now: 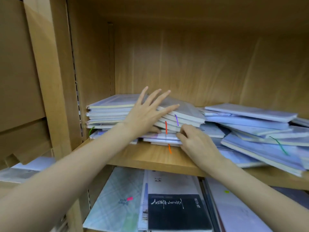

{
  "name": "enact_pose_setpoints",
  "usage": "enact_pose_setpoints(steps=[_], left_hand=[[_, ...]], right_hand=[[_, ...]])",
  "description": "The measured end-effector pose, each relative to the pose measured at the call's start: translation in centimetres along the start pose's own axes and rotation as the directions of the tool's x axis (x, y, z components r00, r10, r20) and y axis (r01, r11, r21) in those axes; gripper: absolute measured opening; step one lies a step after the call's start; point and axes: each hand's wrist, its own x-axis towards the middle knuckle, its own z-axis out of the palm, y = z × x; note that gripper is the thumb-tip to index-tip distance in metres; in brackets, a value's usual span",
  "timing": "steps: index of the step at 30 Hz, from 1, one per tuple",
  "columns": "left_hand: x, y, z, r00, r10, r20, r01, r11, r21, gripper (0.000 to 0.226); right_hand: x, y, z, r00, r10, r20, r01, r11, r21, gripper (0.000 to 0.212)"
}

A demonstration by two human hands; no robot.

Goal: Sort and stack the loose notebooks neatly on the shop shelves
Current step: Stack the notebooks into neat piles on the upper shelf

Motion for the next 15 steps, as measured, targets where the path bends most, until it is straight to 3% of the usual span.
enact_pose_setpoints(steps=[3,7,11,15], left_hand=[[0.4,-0.7,0.3,0.999,0.032,0.042,-0.031,0.999,-0.012,0.103],[1.4,-1.7,-0.1,0.998,0.044,0.053,-0.042,0.999,-0.026,0.094],[2.1,-2.5,0.1,0.996,0.071,-0.055,-0.072,0.997,-0.032,0.096],[1.0,-1.1,0.5,0.997,0.052,-0.054,-0.056,0.995,-0.079,0.091]], right_hand=[[0.6,0.0,-0.3,0.999,-0.023,-0.028,0.023,1.0,-0.005,0.006],[0.8,1.3,-2.3,0.997,-0.079,-0.001,0.079,0.988,0.129,0.026],[0.2,1.9,-4.3,0.996,-0.084,-0.023,0.087,0.976,0.199,0.006],[-1.5,1.5,-3.8,0.993,-0.039,0.114,0.009,0.969,0.248,0.021]])
